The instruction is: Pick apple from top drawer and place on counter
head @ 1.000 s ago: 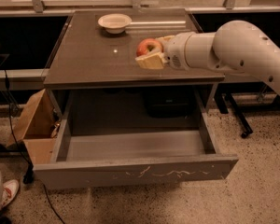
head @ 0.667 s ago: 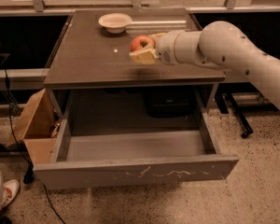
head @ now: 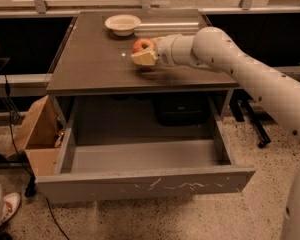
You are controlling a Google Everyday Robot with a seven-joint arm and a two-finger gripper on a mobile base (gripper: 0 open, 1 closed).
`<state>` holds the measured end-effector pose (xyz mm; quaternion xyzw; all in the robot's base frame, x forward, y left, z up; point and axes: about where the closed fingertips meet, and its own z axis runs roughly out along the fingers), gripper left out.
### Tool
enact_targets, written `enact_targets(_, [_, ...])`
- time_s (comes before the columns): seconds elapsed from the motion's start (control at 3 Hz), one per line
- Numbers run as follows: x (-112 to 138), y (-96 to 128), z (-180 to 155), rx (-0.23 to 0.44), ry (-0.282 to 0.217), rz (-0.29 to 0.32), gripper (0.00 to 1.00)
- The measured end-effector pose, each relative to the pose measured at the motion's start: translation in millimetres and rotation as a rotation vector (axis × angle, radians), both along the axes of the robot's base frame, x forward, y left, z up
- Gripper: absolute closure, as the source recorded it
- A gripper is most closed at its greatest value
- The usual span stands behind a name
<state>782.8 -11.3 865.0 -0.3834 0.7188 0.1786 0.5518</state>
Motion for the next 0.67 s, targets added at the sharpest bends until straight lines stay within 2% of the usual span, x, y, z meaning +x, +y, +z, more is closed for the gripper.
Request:
enact_targets(0.33, [16.7,5.6,-10.8,0.005,0.019,-0.002,0.84])
enact_targets(0.67, [24.4,7.5,-15.7,0.007,0.031,-0.004,0.61])
